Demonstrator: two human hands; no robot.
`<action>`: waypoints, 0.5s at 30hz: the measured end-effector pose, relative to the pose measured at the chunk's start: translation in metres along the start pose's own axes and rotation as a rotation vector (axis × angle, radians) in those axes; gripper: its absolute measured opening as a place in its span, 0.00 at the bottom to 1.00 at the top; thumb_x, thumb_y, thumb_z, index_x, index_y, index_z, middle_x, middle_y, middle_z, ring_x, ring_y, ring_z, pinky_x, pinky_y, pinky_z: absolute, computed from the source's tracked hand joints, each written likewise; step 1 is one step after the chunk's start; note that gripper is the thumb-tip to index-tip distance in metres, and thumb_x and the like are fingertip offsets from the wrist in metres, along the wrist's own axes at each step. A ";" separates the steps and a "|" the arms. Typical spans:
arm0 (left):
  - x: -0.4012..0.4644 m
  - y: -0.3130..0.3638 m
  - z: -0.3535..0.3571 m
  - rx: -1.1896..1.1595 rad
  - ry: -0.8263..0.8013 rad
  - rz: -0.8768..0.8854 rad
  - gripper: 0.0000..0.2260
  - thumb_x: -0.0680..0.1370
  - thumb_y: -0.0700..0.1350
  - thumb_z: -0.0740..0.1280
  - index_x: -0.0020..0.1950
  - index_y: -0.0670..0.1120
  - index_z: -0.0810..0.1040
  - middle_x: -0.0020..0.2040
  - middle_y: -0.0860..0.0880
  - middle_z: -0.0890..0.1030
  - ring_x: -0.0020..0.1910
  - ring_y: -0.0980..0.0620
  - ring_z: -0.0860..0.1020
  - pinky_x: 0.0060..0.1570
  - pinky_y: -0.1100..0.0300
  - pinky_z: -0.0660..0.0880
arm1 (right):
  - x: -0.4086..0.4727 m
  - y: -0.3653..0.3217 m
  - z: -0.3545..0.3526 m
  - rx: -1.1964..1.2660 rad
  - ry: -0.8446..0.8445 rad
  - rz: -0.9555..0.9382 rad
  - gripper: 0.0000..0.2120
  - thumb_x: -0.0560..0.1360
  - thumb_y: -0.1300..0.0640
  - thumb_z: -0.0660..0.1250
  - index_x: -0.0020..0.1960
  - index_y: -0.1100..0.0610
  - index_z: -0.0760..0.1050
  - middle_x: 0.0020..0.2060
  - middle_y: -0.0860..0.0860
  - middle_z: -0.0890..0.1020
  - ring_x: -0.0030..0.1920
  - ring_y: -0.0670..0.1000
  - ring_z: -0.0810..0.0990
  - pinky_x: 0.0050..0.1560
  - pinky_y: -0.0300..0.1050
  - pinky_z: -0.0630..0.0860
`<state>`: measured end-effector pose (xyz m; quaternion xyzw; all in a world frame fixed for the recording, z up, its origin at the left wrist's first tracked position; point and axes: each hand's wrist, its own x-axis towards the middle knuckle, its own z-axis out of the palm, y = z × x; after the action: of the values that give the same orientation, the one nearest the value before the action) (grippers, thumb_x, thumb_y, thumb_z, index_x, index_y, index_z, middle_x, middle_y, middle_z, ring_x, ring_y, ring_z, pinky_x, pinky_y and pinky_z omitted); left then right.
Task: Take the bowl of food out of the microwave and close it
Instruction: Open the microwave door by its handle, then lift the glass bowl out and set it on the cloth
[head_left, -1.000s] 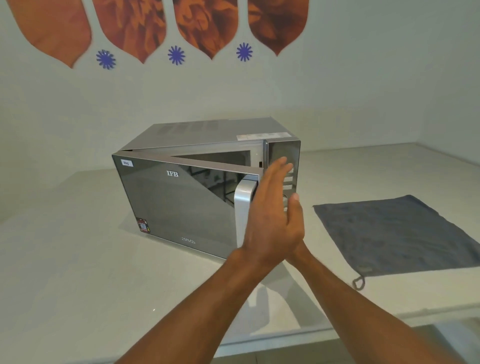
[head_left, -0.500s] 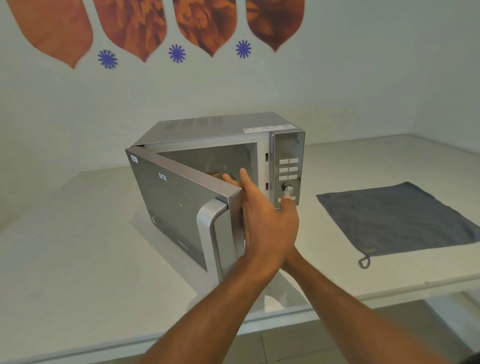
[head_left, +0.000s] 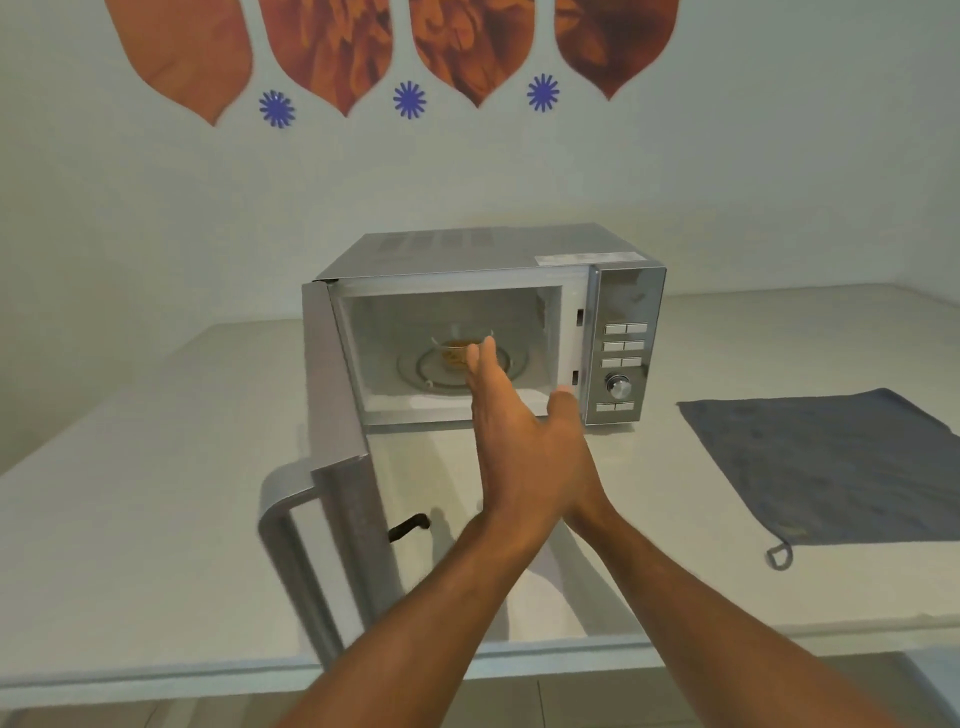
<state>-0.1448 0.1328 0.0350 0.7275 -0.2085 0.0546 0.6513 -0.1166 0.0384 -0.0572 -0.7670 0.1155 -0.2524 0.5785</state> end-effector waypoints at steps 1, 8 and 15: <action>0.006 -0.009 0.004 -0.029 0.011 -0.024 0.32 0.79 0.44 0.66 0.79 0.53 0.56 0.79 0.53 0.61 0.77 0.54 0.60 0.72 0.58 0.61 | 0.005 -0.005 0.000 0.030 -0.002 0.026 0.12 0.71 0.55 0.63 0.30 0.46 0.75 0.25 0.40 0.79 0.28 0.38 0.75 0.31 0.31 0.73; 0.074 -0.068 0.016 -0.107 0.211 -0.174 0.11 0.78 0.39 0.65 0.56 0.53 0.77 0.46 0.55 0.86 0.47 0.57 0.83 0.50 0.59 0.79 | 0.060 0.014 -0.014 0.044 0.052 -0.035 0.12 0.78 0.65 0.62 0.57 0.57 0.81 0.50 0.52 0.86 0.53 0.50 0.83 0.59 0.49 0.78; 0.145 -0.106 0.030 -0.095 0.373 -0.293 0.09 0.78 0.43 0.64 0.56 0.53 0.76 0.49 0.53 0.81 0.47 0.55 0.78 0.41 0.62 0.72 | 0.121 0.021 -0.017 0.014 -0.025 -0.009 0.17 0.79 0.59 0.63 0.67 0.54 0.74 0.62 0.49 0.80 0.60 0.46 0.78 0.60 0.39 0.75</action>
<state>0.0202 0.0765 -0.0166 0.6959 0.0206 0.0830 0.7130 -0.0211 -0.0392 -0.0430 -0.7667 0.1029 -0.2461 0.5840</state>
